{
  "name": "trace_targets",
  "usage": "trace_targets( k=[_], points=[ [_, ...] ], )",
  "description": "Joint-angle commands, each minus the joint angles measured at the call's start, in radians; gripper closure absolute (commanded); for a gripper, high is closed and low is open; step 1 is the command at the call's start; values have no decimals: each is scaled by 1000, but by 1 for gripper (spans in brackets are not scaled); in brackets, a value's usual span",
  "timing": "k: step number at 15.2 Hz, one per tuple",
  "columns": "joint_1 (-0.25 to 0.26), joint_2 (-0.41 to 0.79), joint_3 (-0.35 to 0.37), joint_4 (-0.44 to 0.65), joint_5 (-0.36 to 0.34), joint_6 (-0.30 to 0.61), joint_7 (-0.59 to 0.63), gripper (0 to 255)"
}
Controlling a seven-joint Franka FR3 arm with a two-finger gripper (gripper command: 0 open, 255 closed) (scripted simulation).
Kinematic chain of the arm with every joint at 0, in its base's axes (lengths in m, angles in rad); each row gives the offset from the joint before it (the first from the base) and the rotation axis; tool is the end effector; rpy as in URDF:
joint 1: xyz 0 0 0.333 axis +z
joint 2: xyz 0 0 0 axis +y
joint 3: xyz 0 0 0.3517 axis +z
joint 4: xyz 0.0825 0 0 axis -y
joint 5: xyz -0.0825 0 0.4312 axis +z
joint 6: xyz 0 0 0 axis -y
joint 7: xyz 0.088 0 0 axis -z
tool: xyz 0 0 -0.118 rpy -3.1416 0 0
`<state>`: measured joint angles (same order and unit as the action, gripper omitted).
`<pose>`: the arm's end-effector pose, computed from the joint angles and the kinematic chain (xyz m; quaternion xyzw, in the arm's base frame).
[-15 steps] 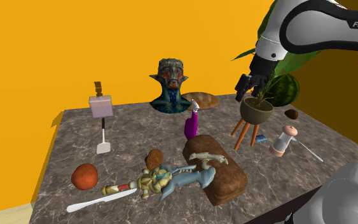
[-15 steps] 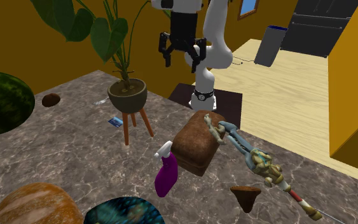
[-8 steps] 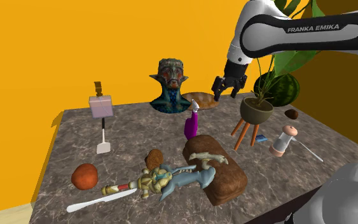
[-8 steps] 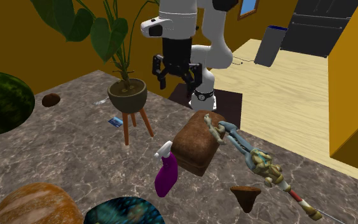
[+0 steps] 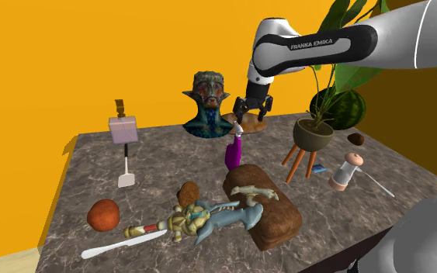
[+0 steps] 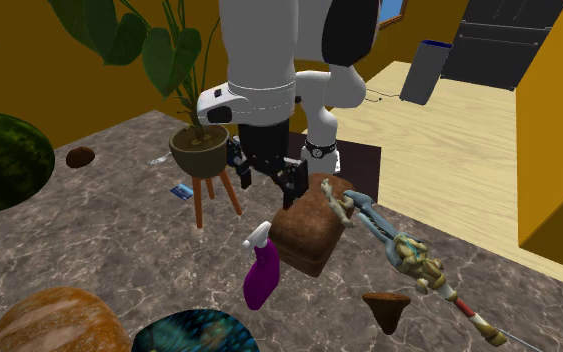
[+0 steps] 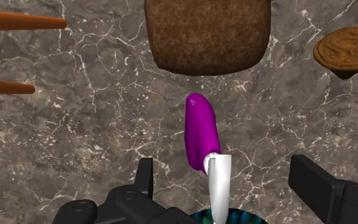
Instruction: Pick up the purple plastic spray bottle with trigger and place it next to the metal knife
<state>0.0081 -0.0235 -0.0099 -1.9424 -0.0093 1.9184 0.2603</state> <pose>0.5956 -0.0019 0.4990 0.9916 -0.1291 0.0003 0.0043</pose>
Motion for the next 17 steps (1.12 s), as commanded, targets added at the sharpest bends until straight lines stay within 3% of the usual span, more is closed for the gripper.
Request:
trace_targets(
  k=[1,3,10,17],
  points=[
    [1,92,1,82,6,-3,20,0],
    [1,147,1,133,9,-6,32,0],
    [1,170,1,58,9,91,31,0],
    [1,170,1,58,9,91,31,0]
  ],
)
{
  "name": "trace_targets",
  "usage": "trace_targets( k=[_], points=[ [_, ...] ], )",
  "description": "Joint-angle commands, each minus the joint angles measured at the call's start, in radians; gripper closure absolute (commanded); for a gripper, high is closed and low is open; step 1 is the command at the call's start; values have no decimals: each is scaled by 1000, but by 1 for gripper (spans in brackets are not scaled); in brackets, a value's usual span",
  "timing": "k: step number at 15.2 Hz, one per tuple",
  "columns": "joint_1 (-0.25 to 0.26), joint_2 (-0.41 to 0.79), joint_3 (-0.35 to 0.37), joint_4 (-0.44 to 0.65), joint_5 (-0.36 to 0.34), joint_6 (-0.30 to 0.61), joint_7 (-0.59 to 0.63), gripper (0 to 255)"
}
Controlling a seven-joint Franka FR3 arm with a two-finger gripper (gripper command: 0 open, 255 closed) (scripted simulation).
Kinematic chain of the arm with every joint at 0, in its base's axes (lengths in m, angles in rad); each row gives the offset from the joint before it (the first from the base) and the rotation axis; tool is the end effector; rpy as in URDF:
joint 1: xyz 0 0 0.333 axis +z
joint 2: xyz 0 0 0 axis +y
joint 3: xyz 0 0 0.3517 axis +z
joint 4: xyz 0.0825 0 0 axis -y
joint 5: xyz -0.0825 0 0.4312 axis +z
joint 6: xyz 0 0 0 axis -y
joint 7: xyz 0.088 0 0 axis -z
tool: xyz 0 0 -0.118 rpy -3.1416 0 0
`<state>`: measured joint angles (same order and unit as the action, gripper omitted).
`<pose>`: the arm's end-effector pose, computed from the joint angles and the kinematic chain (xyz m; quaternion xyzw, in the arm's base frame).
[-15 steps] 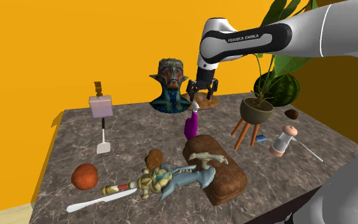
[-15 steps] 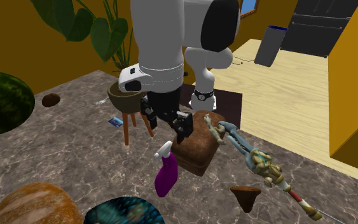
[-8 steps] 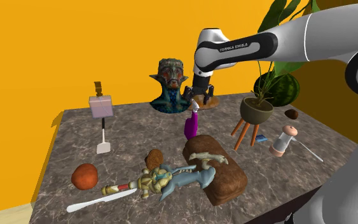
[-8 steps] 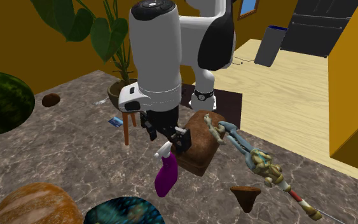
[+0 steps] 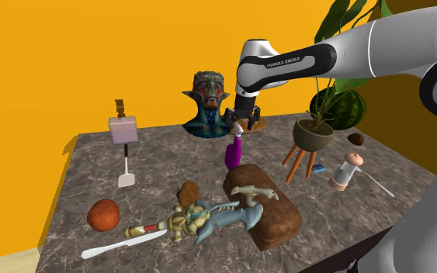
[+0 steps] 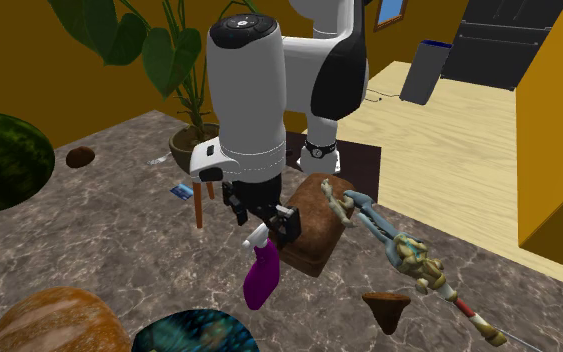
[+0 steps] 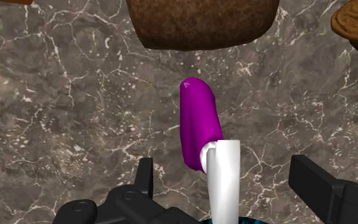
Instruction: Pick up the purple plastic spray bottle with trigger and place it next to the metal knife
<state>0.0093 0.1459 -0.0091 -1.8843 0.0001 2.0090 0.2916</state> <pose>0.6413 0.0003 0.4319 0.9894 -0.1452 -0.0104 0.0022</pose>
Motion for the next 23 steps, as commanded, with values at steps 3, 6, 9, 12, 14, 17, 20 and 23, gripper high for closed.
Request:
trace_targets(
  k=[3,6,9,12,14,17,20,23],
  points=[
    [0,0,0,0,0,0,0,255],
    [0,0,0,0,0,0,0,255],
    [0,0,0,0,0,0,0,255],
    [0,-4,0,9,0,-12,0,255],
    [0,-11,0,26,0,-38,0,255],
    [0,-20,0,55,0,-76,0,255],
    [0,-28,0,86,0,-114,0,255],
    [0,-34,0,119,0,-153,0,255]
  ],
)
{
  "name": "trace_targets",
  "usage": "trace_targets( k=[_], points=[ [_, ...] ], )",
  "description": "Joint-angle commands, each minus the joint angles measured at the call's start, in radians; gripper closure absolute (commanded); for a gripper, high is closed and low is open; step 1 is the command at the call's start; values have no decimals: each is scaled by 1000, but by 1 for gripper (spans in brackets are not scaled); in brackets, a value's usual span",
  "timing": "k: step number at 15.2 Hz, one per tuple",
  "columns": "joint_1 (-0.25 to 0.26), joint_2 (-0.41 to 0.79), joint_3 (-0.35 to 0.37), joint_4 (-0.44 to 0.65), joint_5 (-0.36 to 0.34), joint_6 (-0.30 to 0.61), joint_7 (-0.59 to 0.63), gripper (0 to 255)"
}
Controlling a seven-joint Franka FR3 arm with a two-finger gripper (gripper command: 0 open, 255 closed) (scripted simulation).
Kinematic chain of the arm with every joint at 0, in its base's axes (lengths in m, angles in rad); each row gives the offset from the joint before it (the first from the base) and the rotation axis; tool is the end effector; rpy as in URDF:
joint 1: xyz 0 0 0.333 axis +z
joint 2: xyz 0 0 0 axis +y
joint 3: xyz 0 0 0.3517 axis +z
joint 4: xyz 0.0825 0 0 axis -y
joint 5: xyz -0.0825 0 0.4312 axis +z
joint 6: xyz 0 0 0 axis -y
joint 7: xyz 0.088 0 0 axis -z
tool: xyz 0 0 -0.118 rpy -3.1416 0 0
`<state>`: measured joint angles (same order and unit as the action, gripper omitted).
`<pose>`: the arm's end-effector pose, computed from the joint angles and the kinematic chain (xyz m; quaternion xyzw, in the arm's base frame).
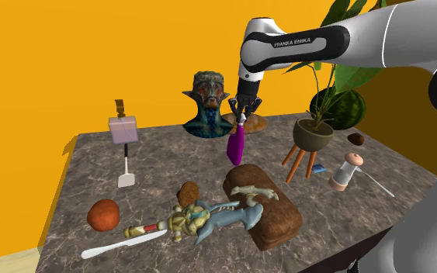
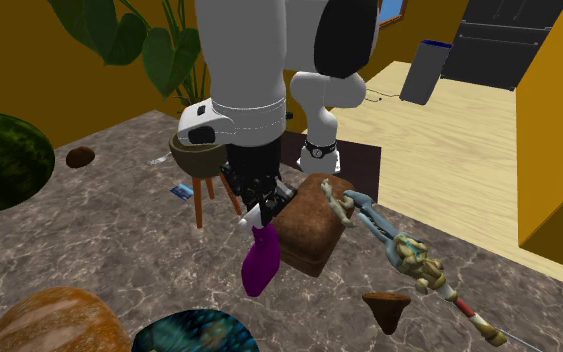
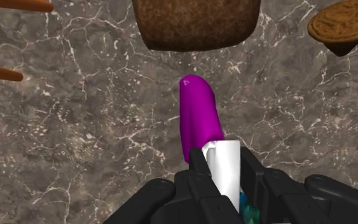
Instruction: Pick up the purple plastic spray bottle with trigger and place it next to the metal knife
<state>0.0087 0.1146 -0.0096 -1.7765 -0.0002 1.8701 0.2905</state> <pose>0.6429 -0.0004 0.4957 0.9894 -0.1451 -0.0103 0.0022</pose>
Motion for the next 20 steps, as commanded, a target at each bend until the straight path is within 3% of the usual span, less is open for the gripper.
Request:
trace_targets(
  k=[1,6,20],
  points=[
    [1,-4,0,23,0,-27,1,255],
    [1,-8,0,80,0,-89,1,255],
    [167,-99,151,-34,4,-65,317,255]
  ],
)
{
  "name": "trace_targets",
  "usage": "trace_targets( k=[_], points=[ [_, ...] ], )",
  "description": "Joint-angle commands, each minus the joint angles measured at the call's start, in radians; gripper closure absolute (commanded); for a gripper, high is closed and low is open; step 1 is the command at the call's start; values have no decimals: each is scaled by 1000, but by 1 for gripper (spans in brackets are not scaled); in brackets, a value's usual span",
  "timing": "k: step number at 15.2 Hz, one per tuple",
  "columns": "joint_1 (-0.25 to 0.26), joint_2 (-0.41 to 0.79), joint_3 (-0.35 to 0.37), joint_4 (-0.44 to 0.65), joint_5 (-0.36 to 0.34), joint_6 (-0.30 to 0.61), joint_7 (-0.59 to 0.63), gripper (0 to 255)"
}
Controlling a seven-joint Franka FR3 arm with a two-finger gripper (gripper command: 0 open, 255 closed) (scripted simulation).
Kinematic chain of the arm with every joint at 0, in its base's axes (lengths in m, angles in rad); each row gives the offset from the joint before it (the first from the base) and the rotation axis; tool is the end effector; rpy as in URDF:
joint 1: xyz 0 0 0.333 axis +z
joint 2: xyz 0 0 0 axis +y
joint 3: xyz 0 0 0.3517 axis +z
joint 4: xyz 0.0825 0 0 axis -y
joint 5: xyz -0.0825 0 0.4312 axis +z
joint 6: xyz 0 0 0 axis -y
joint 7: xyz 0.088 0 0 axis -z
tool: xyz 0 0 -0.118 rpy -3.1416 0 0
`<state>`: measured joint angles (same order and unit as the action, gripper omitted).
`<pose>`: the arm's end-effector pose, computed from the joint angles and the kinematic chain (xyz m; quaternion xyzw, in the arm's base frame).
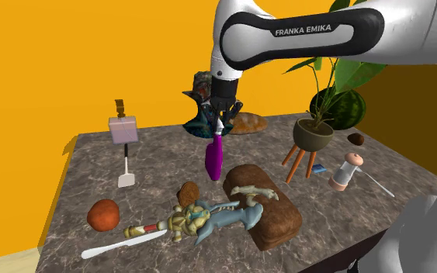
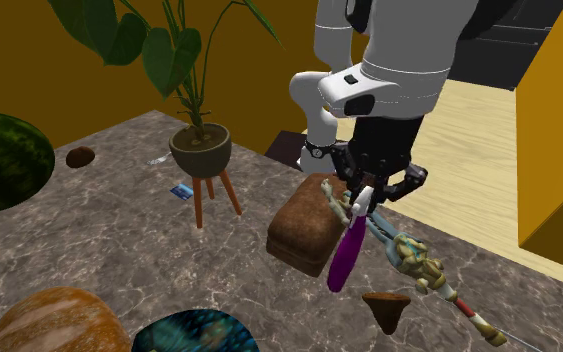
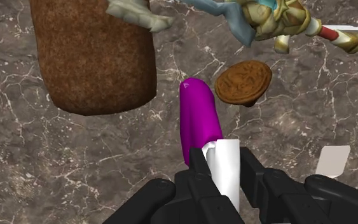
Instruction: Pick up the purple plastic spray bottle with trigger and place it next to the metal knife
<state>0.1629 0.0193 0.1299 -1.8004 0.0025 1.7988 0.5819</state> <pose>0.5870 0.1767 0.5371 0.9895 -0.1443 -0.0104 0.0022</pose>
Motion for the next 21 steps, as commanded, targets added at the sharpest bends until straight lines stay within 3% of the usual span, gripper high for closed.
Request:
trace_targets(
  k=[1,11,21],
  points=[
    [24,-3,23,-9,1,6,49,255],
    [147,58,137,64,-13,-7,288,255],
    [294,223,230,269,-74,-57,530,255]
  ],
)
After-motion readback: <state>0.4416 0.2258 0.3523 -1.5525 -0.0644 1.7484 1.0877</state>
